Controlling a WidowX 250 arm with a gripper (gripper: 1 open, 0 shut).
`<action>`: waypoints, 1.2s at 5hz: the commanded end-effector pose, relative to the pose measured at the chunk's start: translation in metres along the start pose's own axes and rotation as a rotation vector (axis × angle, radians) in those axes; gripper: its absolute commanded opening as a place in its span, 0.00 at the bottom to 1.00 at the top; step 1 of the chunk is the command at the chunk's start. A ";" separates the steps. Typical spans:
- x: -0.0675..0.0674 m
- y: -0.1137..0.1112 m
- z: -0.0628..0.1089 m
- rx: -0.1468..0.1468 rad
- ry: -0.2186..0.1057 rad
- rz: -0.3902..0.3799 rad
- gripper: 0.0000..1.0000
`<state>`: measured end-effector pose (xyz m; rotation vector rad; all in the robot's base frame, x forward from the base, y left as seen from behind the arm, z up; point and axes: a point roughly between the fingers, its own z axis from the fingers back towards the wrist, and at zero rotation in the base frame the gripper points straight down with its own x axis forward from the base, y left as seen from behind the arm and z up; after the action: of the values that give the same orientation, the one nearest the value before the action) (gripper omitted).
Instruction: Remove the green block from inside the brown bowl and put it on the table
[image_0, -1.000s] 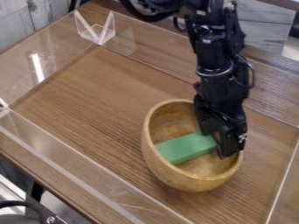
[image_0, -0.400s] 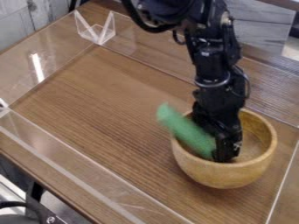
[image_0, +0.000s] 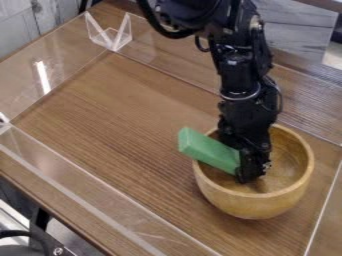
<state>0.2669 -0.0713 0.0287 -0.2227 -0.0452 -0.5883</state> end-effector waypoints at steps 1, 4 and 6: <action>-0.007 0.003 0.001 -0.007 0.016 0.024 0.00; -0.022 -0.004 0.010 -0.053 0.072 0.076 0.00; -0.030 -0.010 0.020 -0.089 0.104 0.113 0.00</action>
<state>0.2302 -0.0598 0.0354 -0.2843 0.1417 -0.4910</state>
